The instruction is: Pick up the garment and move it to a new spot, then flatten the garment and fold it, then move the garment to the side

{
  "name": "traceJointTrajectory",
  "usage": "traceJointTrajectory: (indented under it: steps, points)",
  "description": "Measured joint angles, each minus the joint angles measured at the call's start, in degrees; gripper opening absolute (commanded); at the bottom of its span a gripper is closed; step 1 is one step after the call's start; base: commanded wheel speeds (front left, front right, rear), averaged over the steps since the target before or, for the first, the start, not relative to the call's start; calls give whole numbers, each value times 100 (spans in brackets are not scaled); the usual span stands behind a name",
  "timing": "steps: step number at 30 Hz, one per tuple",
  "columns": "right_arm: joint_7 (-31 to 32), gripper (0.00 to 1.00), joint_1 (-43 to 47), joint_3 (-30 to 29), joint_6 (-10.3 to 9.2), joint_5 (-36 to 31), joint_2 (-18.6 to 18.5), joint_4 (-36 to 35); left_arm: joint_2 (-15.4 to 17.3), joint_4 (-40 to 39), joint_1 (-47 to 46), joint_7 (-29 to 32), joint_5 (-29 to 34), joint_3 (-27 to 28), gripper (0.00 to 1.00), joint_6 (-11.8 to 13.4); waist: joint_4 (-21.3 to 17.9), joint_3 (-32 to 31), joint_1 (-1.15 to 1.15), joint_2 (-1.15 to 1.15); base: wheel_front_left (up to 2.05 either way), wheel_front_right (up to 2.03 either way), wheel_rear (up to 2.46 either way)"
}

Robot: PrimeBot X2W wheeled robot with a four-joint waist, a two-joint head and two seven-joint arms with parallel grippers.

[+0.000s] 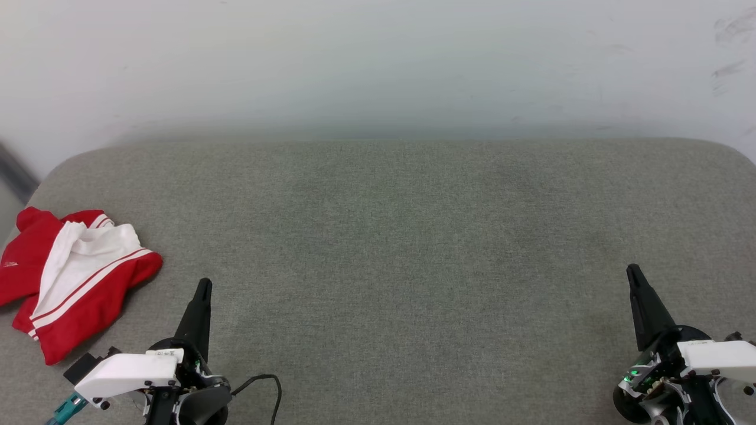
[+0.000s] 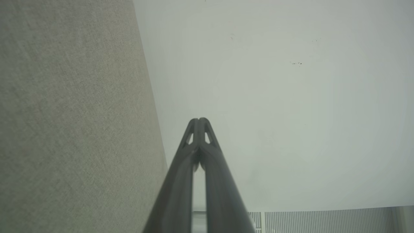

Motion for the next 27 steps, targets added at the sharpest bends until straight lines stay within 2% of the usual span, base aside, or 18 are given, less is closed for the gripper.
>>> traceJointTrajectory:
  steps: [15,16,21,27]
  points:
    - [0,0,0,0,0,0,0,0,0,0,0,0,0,0,0,0,0,0,0,0,0,0,0]
    - [0,100,0,0,0,0,0,0,0,0,0,0,0,0,100,0,0,0,0,0,0,0,0]
    - [-30,100,158,21,-1,2,5,96,-11,109,131,-41,-1,-70,100,5,-1,1,0,0,0,0,0]
    - [-237,100,160,159,-1,-45,9,-108,-11,-64,118,-281,58,-359,100,7,2,7,0,0,0,0,0]
